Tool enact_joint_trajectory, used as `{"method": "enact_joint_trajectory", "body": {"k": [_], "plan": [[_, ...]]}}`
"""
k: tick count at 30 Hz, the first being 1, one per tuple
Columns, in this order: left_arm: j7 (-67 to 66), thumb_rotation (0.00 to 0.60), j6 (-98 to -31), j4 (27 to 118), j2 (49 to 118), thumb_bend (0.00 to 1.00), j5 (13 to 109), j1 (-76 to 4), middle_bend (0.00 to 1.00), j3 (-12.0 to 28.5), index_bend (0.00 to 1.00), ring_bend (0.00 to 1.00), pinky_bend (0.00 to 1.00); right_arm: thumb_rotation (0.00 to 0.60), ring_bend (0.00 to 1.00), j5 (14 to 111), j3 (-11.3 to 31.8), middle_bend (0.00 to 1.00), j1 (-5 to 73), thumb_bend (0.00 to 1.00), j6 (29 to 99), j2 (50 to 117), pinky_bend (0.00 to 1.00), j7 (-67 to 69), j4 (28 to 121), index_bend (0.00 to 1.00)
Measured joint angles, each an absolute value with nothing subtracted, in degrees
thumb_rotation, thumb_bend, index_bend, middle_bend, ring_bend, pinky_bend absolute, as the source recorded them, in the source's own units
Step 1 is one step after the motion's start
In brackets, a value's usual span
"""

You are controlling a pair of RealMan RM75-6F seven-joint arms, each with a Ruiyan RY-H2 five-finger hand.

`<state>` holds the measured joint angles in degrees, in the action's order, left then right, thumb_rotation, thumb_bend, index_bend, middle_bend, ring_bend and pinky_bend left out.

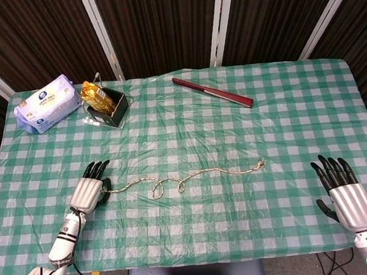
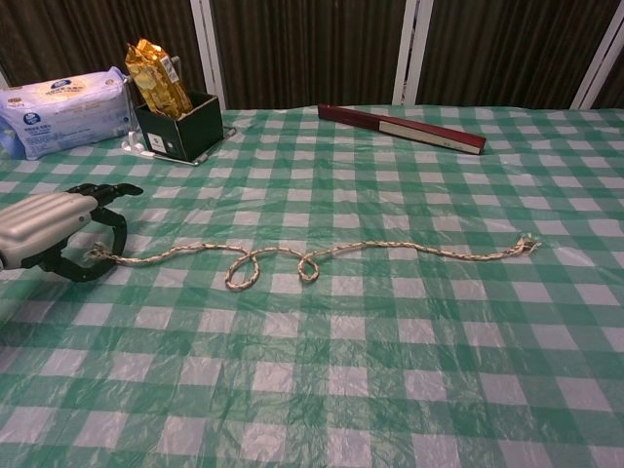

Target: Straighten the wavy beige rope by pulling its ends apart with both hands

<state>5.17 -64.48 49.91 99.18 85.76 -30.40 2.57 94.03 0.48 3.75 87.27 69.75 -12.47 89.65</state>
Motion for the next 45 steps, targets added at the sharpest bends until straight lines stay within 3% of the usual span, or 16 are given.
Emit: {"method": "enact_joint_trajectory", "body": {"k": [4, 9, 17, 25, 45], "plan": [[5.21, 0.6, -65.15, 50.92, 98.46, 0.44, 86.11, -30.39, 0.04, 2.53, 0.63, 0.0, 0.05, 0.6, 0.0, 93.8, 0.87, 0.0, 4.94, 0.35, 85.52, 70.76, 0.0, -12.87, 88.81, 0.07], [4.79, 0.6, -65.79, 53.37, 97.09, 0.44, 86.52, -30.28, 0.04, 2.29, 0.64, 0.0, 0.05, 0.6, 0.0, 92.97, 3.07, 0.0, 9.04, 0.35, 81.1, 72.44, 0.0, -13.89, 87.57, 0.28], [3.16, 0.6, -65.69, 56.37, 95.44, 0.44, 86.18, -30.2, 0.05, 2.32, 0.67, 0.0, 0.05, 0.6, 0.0, 89.32, 7.4, 0.0, 19.53, 0.35, 67.92, 76.0, 0.0, -19.28, 85.67, 0.52], [2.89, 0.6, -65.38, 57.42, 94.76, 0.44, 85.58, -30.09, 0.05, 2.48, 0.67, 0.0, 0.05, 0.6, 0.0, 90.05, 8.68, 0.0, 24.89, 0.35, 66.82, 84.24, 0.0, -25.77, 76.54, 0.6], [3.78, 0.6, -65.07, 56.0, 95.29, 0.44, 85.44, -30.12, 0.06, 2.37, 0.69, 0.0, 0.05, 0.6, 0.0, 86.22, 7.4, 0.0, 30.11, 0.35, 62.09, 96.19, 0.0, -22.5, 56.25, 0.62]]}}
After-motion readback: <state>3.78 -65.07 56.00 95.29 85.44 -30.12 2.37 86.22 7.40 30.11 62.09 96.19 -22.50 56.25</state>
